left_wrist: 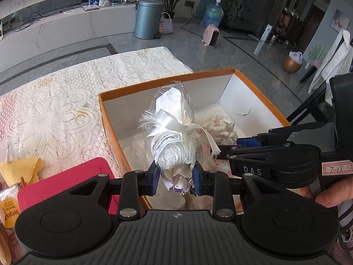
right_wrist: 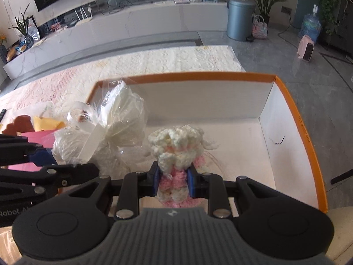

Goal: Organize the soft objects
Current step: 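Carry the pouch and ribboned bag over the orange box and lower them, then open both tools to drop the items into the box and withdraw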

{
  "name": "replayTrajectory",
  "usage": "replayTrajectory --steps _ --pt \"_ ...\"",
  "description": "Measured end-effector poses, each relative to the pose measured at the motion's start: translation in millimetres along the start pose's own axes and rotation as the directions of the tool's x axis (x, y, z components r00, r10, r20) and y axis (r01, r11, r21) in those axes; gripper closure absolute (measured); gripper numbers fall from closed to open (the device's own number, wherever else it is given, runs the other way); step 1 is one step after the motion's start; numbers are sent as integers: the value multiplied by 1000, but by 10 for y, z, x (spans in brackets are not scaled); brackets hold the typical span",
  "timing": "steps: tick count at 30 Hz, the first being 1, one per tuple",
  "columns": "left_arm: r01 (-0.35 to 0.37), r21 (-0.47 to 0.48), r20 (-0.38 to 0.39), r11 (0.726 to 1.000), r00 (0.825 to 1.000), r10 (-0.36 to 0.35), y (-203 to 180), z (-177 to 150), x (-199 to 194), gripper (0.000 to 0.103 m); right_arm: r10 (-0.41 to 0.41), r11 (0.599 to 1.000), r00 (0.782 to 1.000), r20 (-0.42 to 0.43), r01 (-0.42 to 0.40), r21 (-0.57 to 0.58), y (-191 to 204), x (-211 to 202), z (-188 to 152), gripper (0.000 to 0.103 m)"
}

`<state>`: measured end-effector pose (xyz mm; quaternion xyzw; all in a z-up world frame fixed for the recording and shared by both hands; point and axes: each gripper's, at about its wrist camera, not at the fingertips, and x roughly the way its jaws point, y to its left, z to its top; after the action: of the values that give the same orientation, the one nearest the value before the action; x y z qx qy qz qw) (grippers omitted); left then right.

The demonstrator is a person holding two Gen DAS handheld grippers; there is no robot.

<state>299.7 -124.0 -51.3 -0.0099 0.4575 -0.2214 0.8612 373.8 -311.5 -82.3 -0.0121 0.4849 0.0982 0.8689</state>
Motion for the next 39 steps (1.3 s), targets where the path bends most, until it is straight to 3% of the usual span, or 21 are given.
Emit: replayTrajectory --steps 13,15,31,39 --pt "-40 57 -97 998 994 46 -102 93 289 67 -4 999 992 -127 -1 -40 -30 347 -25 74" --pt "-50 61 -97 997 994 55 -104 95 294 61 -8 999 992 -130 2 -47 -33 355 -32 70" --pt "-55 47 -36 997 998 56 -94 52 -109 36 -33 996 995 -91 25 -88 -17 -50 25 39" --pt "-14 -5 87 1000 996 14 8 -175 -542 33 -64 997 998 16 65 -45 80 -430 -93 32"
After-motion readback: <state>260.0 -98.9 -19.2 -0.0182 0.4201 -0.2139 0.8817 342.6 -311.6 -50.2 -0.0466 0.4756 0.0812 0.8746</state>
